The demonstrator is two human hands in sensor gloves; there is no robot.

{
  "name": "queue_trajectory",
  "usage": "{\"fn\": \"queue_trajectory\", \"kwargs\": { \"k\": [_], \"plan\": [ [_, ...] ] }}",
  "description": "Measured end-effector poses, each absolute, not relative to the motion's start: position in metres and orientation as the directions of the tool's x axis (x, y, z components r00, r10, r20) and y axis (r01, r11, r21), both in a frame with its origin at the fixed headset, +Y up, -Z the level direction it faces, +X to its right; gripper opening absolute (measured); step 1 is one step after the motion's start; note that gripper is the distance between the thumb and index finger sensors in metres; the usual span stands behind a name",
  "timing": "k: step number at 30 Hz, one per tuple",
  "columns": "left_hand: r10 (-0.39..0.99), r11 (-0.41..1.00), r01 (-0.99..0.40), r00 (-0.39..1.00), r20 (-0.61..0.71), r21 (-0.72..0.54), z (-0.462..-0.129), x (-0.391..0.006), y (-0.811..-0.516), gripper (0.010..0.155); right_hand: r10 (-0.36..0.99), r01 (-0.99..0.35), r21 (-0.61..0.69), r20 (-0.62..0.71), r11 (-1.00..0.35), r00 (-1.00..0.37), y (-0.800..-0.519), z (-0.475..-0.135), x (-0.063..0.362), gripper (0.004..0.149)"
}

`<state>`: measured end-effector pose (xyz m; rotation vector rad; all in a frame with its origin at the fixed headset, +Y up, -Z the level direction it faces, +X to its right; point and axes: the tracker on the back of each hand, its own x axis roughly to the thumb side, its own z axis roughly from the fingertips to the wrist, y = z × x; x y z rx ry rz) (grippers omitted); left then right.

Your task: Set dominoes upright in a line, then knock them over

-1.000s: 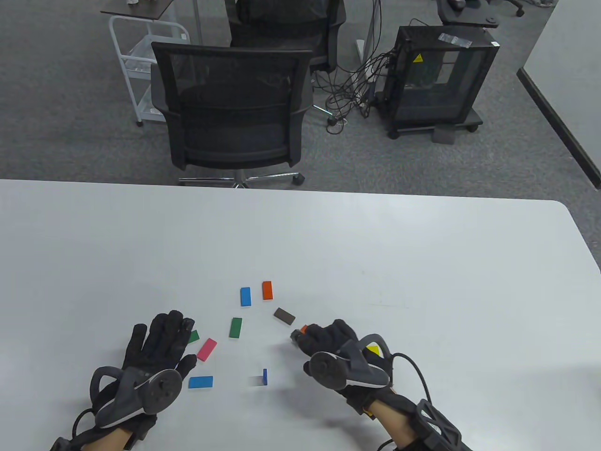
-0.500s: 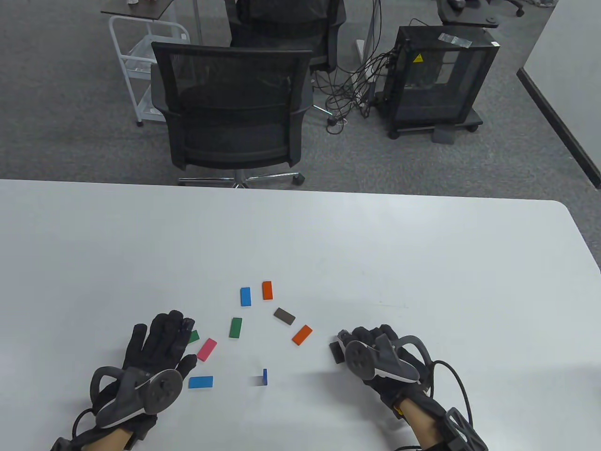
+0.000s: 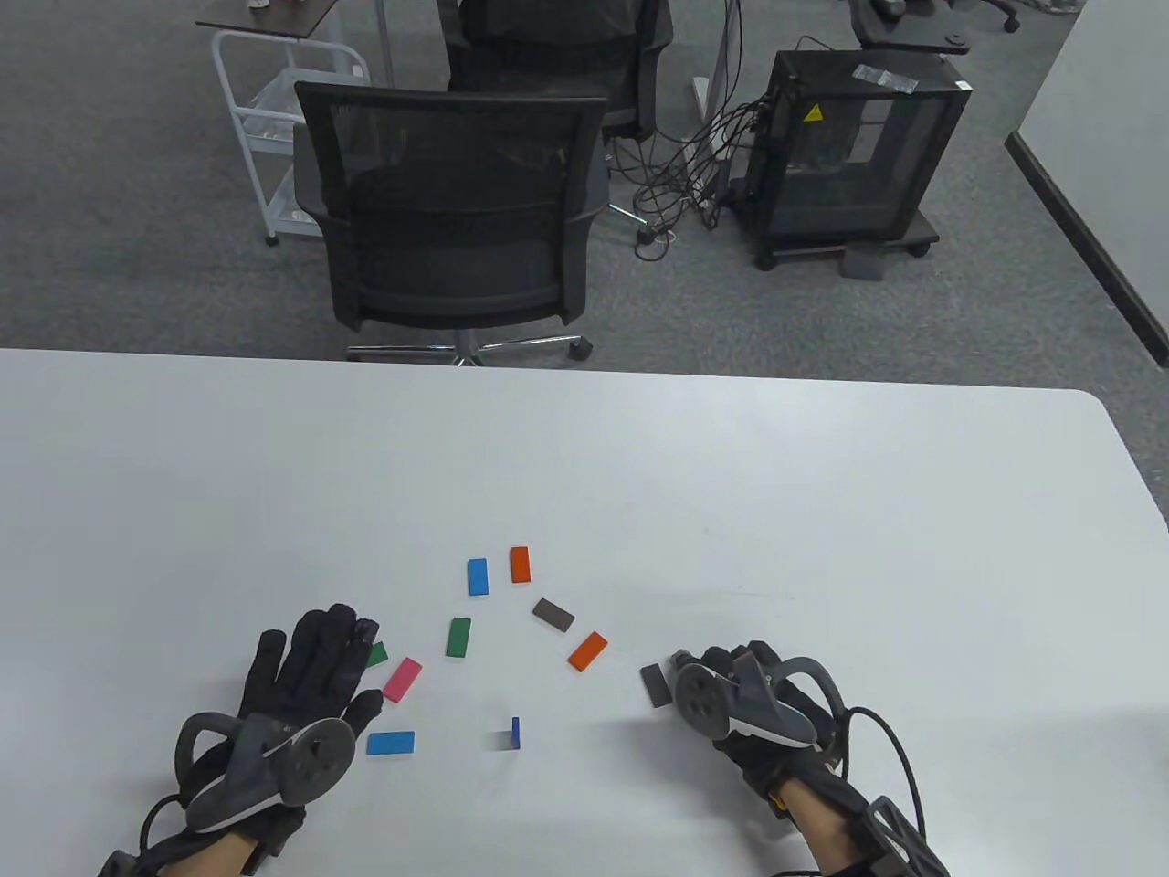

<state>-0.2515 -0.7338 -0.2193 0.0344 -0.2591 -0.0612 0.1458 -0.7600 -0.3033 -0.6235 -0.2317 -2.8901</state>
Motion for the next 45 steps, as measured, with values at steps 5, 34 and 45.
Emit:
{"fn": "queue_trajectory", "kwargs": {
  "k": [5,34,45],
  "plan": [
    [-0.066,0.997,0.057,0.964,0.258,0.042,-0.219,-0.251,-0.733,0.067,-0.109,0.157,0.075,0.436,-0.985,-0.893,-0.759,-0.302,0.146,0.056],
    [-0.072,0.997,0.061,0.960,0.270,0.046,-0.218,-0.248,-0.733,0.068,0.114,-0.111,0.054,0.748,-0.992,-0.654,-0.733,-0.259,0.023,0.058],
    [-0.074,0.997,0.064,0.960,0.269,0.045,-0.218,-0.248,-0.733,0.068,0.101,-0.080,0.065,0.742,-0.995,-0.663,-0.744,-0.261,0.019,0.059]
  ]
}}
